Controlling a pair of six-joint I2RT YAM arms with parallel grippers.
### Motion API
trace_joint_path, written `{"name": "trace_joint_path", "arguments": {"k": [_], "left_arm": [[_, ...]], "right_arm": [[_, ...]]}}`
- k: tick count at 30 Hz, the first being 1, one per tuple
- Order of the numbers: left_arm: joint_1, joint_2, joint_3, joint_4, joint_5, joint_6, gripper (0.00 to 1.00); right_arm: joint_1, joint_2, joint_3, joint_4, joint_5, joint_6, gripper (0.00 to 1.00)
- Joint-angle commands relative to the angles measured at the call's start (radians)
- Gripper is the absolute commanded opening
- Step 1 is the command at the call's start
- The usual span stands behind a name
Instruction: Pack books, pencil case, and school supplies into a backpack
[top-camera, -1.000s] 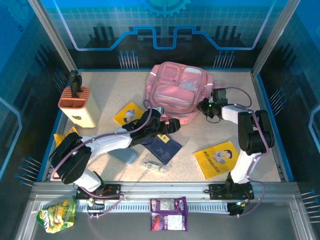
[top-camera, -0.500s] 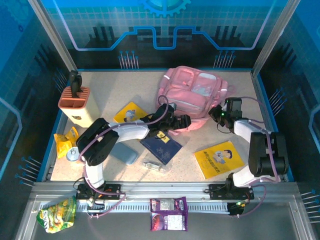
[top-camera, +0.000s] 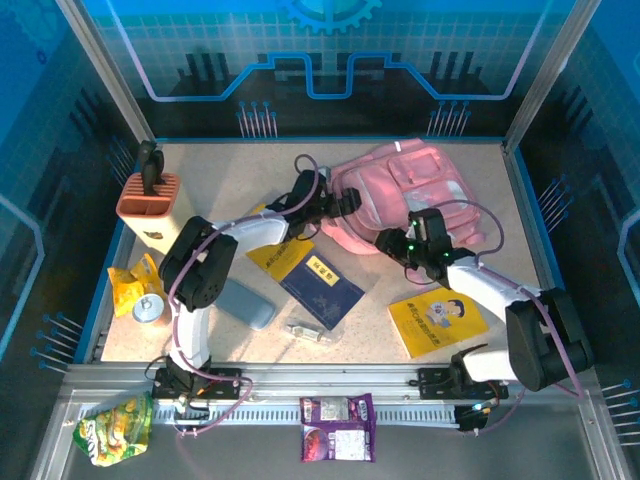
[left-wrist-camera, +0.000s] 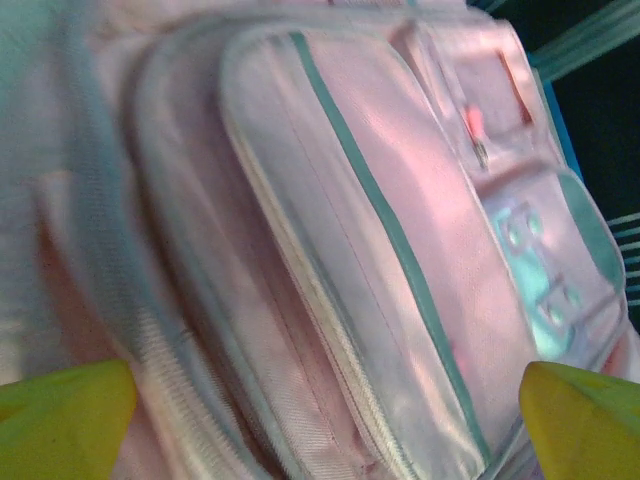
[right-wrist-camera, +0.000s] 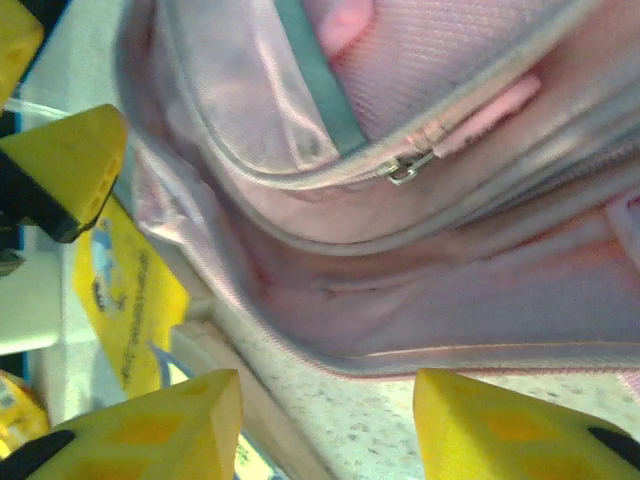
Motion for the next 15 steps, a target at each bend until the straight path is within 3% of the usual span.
{"name": "trace_joint_path", "arguments": {"k": [1,4,10,15], "left_arm": [[0.024,-0.056,0.015,-0.091,0.031,0.083,0.99],[0.023,-0.134,-0.033,-0.137,0.020,0.095,0.99],[-0.049,-0.256,-0.124,-0.222,-0.019,0.040,0.99],[-0.145,-0.319,-0.201,-0.191,-0.018,-0.005,0.99]], "right_arm": [[0.007,-0.085,0.032,-0.093,0.002,0.002,0.59],[-0.012,-0.172,-0.006,-0.174,0.031,0.007,0.71],[-0.186,-0.251,-0.077,-0.254,0.008,0.005,0.89],[-0.303,-0.190,-0.102,-0.201,-0.053,0.007,0.93]]}}
